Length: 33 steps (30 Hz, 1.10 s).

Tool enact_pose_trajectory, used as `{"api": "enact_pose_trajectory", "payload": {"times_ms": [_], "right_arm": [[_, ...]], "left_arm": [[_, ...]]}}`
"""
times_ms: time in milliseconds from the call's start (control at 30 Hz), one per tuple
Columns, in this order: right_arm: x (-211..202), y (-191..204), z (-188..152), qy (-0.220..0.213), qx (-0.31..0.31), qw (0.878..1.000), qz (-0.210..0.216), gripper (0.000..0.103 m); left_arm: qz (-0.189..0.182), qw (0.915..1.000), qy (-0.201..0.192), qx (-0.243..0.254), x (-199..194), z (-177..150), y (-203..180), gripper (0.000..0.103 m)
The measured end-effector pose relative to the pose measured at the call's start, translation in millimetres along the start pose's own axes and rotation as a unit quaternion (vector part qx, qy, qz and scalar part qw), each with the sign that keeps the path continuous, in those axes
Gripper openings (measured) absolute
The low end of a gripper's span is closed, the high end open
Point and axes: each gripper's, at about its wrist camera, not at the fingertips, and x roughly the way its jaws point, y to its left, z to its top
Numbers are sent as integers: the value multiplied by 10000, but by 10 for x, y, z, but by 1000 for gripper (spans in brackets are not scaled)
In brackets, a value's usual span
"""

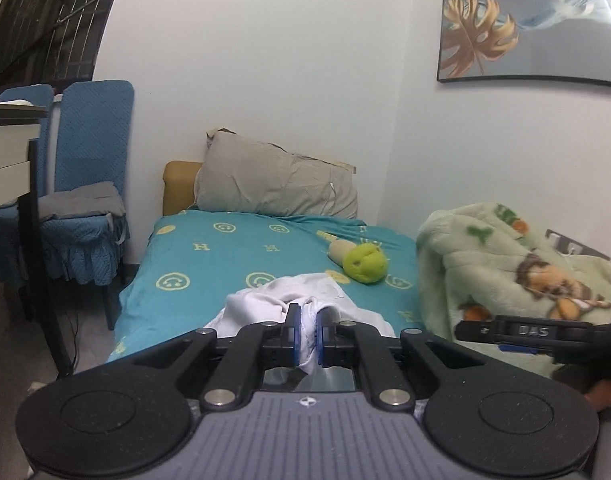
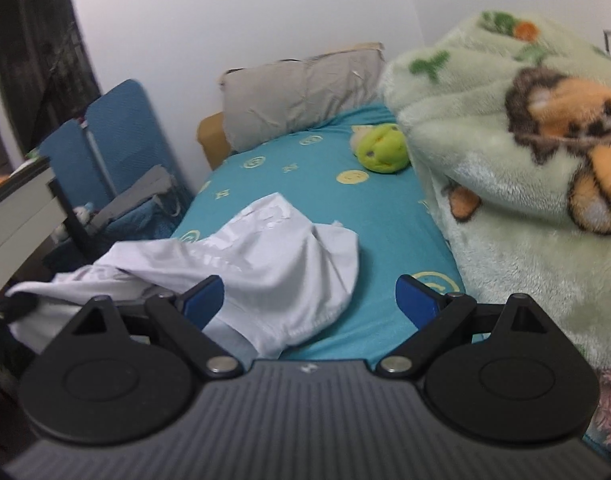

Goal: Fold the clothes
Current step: 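Grasp the white T-shirt with the left gripper while the right gripper approaches it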

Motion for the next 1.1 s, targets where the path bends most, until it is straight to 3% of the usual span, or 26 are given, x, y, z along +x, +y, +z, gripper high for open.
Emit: {"api": "enact_pose_trajectory", "payload": {"times_ms": [67, 200, 267, 433, 533, 700, 733, 767, 867, 1100], "right_arm": [[-58, 83, -63, 107, -166, 9997, 111, 83], [37, 237, -136, 677, -213, 9965, 434, 79], [193, 353, -132, 1039, -263, 9927, 545, 78], [681, 593, -193, 1876, -551, 9791, 554, 78], [965, 652, -328, 2094, -774, 9739, 411, 74], [1271, 569, -532, 2003, -1057, 9739, 166, 70], [1311, 548, -552, 1983, -1086, 9740, 145, 61], [1329, 529, -539, 1997, -1018, 9744, 173, 44], [1363, 477, -488, 2001, -811, 9761, 256, 10], [911, 404, -54, 1094, -159, 9920, 605, 4]], "left_arm": [[249, 9993, 258, 96, -130, -104, 49, 7], [855, 9927, 849, 38, -148, -264, 246, 8], [993, 9904, 959, -113, -117, -286, 344, 8], [1066, 9918, 600, -373, -175, -272, 453, 8], [1183, 9908, 412, -520, -176, -251, 497, 8], [1486, 9850, 456, -753, 32, -196, 593, 8], [1519, 9837, 493, -824, 77, -205, 625, 8], [1555, 9828, 530, -844, 137, -217, 670, 8], [1681, 9802, 714, -765, 314, -243, 725, 8], [1792, 9779, 1050, -249, 548, -340, 643, 9]]}}
